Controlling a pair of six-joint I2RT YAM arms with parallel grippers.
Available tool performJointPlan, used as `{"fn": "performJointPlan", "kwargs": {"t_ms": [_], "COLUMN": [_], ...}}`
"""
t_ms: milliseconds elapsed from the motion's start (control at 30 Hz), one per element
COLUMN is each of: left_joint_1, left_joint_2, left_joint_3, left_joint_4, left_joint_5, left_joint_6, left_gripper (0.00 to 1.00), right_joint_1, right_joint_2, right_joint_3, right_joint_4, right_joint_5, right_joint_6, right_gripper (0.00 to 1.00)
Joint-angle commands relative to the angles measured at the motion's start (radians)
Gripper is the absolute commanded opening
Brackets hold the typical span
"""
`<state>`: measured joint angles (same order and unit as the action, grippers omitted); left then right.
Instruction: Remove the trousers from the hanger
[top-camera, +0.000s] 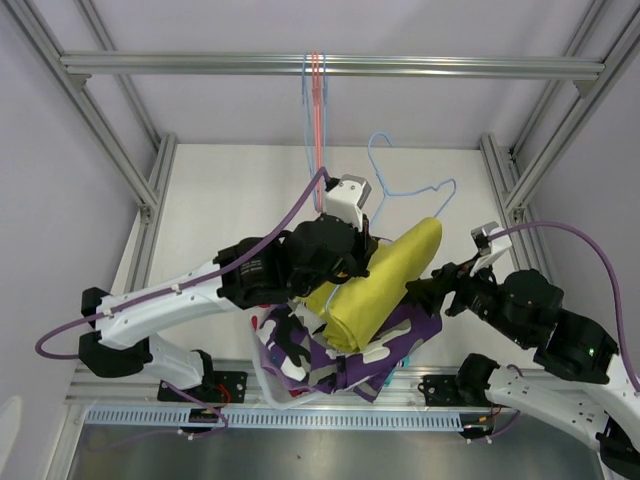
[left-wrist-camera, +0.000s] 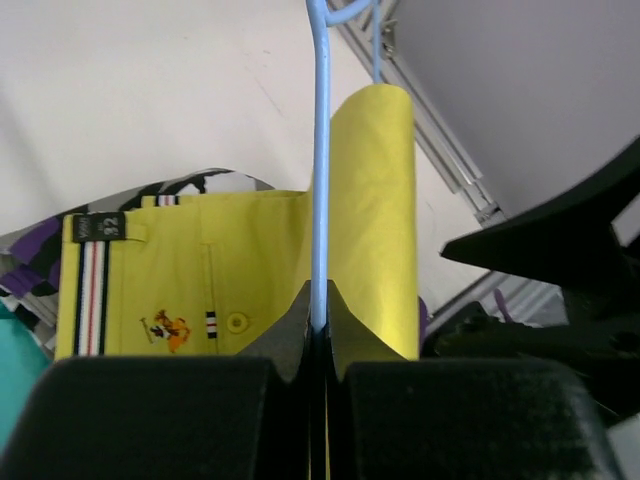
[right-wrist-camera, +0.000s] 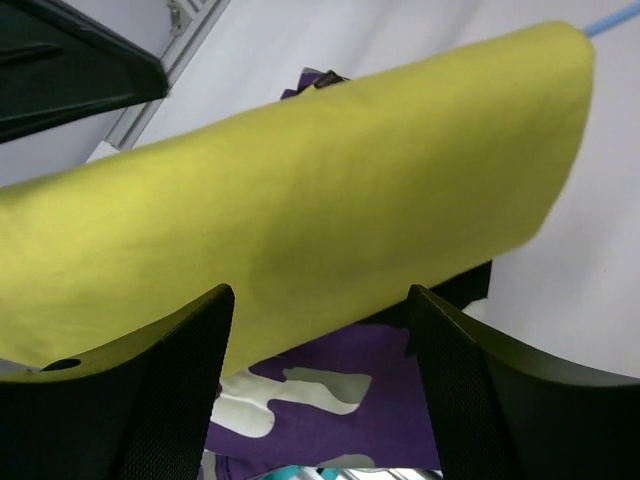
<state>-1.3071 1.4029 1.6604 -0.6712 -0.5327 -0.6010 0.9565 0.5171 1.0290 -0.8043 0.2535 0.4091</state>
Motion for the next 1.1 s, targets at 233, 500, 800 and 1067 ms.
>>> {"fn": "performJointPlan", "kwargs": {"t_ms": [233, 500, 800, 1067], "left_joint_1": [0.140, 0.221, 0.307, 0.313], "left_joint_2": [0.019, 0.036, 0.081, 0.002], "left_joint_3": [0.093, 0.205, 0.263, 0.087], "left_joint_4": [-0.004, -0.059, -0.199, -0.110], "left_joint_5": [-0.251, -0.263, -0.280, -0.219], "left_joint_6": [0.046, 0.072, 0.050, 0.069], "left_gripper": [0.00, 0.00, 0.00, 0.00], "right_joint_1": [0.044, 0.172, 0.531, 0.597], "right_joint_2": [0.225, 0.435, 0.595, 0.652], "right_joint_3": [0.123, 0.343, 0.381, 0.373], "right_joint_4": [0.143, 0.183, 0.267, 0.261], "right_joint_5": [0.045, 0.342, 0.513, 0.616], "right_joint_6": [-0.088, -0.144, -0.142, -0.141], "right_gripper": [0.76, 0.78, 0.81, 0.83]}}
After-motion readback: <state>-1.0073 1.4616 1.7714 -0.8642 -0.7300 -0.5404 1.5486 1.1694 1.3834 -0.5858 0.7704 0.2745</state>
